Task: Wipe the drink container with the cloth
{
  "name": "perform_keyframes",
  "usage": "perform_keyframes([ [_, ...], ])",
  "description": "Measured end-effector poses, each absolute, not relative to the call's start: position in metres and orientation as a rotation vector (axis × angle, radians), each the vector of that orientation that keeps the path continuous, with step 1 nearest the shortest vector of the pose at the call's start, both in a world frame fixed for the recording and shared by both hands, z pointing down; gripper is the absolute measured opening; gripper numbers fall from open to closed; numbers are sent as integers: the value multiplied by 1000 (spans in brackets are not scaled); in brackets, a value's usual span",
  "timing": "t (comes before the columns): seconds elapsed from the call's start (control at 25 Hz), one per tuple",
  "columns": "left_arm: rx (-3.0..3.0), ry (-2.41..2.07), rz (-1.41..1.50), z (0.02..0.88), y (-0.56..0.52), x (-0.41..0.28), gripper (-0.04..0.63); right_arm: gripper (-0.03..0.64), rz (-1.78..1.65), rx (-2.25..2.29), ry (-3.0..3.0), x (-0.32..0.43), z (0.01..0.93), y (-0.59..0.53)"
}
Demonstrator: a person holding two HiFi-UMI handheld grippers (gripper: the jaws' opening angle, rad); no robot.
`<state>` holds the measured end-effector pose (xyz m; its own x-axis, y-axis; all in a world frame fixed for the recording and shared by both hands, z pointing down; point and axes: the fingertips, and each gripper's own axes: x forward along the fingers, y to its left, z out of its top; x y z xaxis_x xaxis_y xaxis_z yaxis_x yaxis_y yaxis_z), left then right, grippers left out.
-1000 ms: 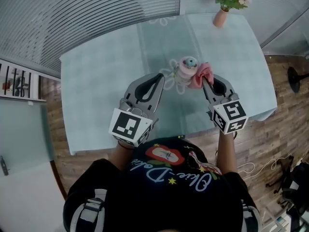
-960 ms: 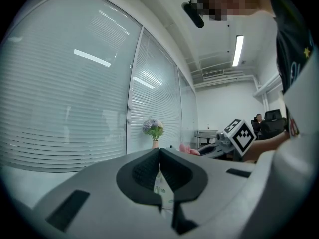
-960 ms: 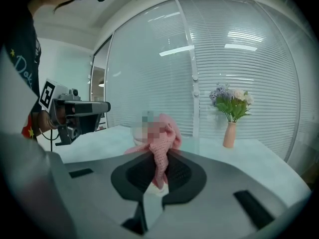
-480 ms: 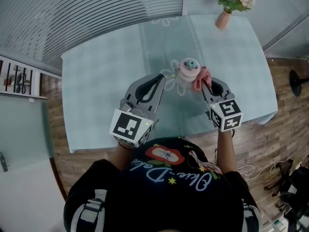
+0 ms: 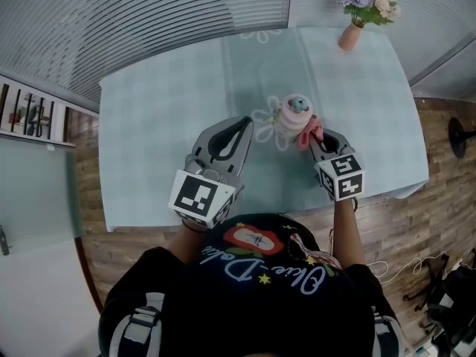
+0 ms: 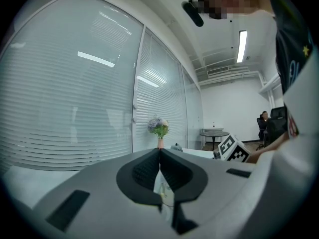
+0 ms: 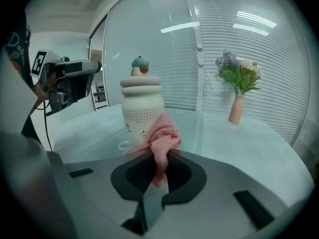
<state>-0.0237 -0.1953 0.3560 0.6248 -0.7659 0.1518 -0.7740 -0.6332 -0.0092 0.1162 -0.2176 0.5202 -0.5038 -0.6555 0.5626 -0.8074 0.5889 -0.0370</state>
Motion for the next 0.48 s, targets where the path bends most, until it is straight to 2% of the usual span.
perform_keyframes([
  [0.48,2754,-1364,215,359,-197,-26,5,28,388,1041,-2216,114,554,-219],
])
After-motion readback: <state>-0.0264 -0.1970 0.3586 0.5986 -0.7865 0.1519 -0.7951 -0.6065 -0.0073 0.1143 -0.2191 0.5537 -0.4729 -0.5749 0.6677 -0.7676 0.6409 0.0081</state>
